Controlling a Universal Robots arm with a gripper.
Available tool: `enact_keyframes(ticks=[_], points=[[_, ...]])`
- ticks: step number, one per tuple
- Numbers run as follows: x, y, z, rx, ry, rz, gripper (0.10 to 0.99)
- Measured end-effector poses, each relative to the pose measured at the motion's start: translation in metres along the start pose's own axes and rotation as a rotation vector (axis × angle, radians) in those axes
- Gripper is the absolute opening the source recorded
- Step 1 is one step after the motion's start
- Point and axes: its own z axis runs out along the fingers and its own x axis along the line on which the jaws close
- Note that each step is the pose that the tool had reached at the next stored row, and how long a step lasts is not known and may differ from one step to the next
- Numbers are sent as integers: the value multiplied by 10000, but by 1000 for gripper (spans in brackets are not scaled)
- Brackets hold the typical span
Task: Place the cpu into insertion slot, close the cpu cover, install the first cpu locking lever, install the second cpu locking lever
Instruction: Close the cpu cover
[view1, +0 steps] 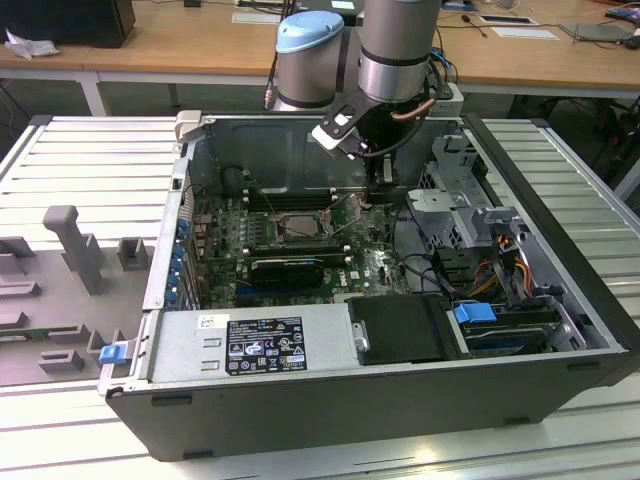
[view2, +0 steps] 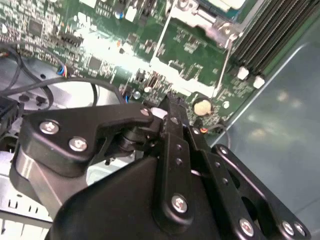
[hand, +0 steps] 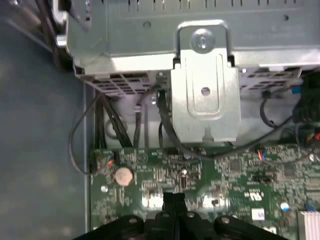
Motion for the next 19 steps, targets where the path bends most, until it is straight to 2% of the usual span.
enact_keyframes(ticks=[5, 9, 10, 16, 19], points=[[-3, 23, 90, 22, 17, -7, 106], [-2, 18, 92, 319, 101, 6, 106], [-2, 14, 92, 350, 111, 10, 106], [-8, -107, 83, 354, 113, 8, 106], [-9, -143, 81, 354, 114, 7, 106]])
